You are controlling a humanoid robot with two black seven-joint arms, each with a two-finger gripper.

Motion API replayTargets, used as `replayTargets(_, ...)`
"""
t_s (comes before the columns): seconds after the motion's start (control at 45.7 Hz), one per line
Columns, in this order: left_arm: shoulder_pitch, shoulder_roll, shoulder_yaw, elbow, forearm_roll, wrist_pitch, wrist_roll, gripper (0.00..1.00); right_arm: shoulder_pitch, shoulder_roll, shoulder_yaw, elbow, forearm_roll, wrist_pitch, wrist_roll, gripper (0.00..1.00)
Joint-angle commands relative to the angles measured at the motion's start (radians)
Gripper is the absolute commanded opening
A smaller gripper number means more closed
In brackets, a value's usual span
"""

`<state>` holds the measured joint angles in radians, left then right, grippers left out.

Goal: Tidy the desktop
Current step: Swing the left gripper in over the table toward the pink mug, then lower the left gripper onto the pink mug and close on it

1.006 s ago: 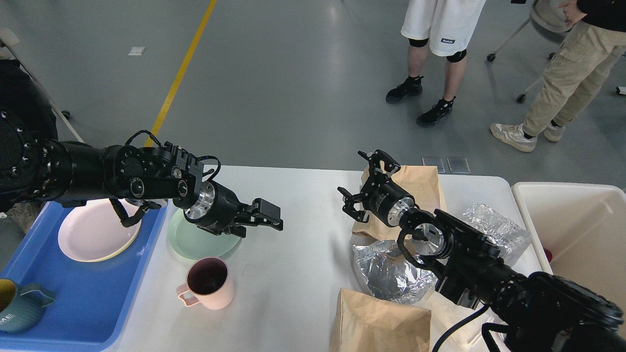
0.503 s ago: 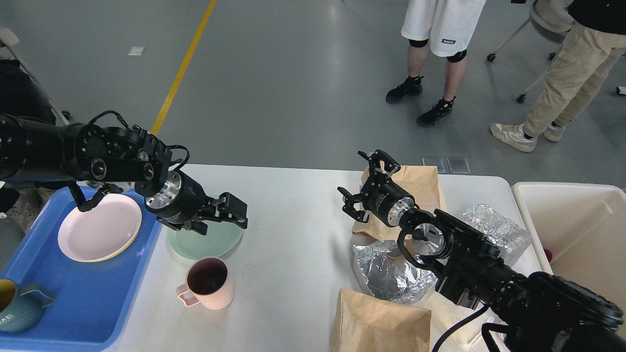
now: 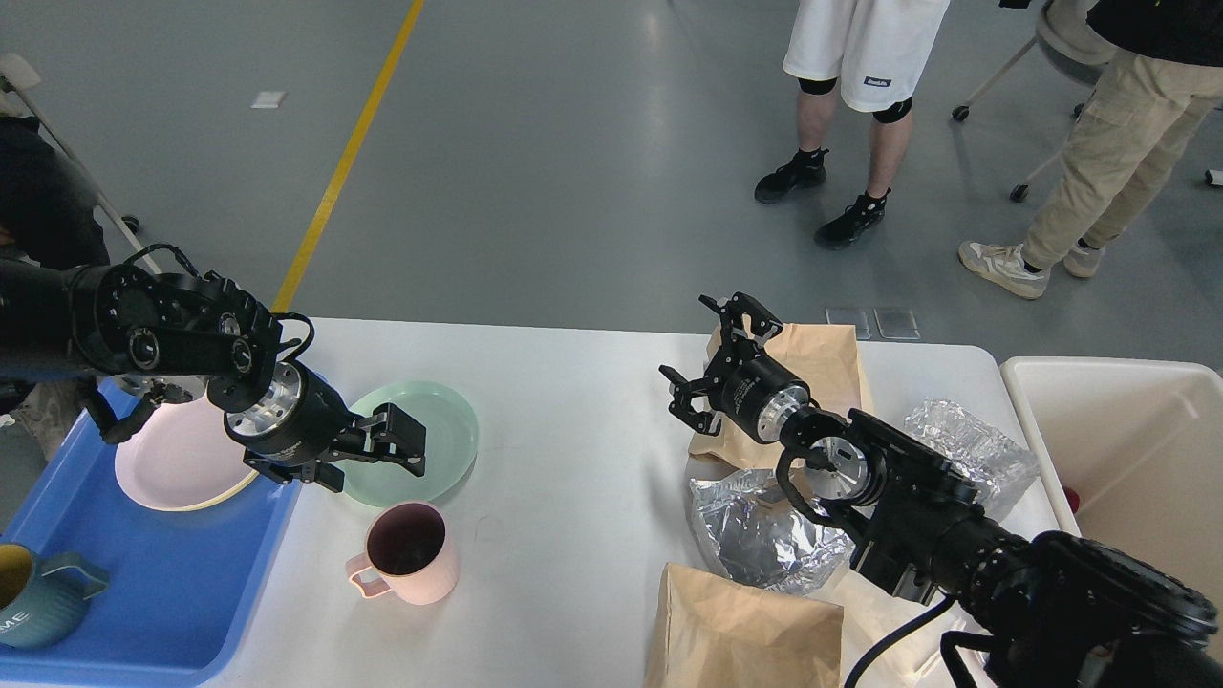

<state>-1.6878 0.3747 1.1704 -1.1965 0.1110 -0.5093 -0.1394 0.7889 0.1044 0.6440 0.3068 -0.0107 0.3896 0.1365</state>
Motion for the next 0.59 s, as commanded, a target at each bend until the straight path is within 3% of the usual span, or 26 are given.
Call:
replayTargets(0.0,0.033,0.009,-0.028,0.0,-0.005,0.0,-0.003,0.94,0.0,0.0,0.0,0.0,0.0,0.0,0.0,1.0)
replayTargets(0.569,0.114,-0.002,-0.115,0.015,-0.01,0.015,-0.008,0.94,0.0,0.0,-0.001,0.0,0.0,0.0,0.0,1.0)
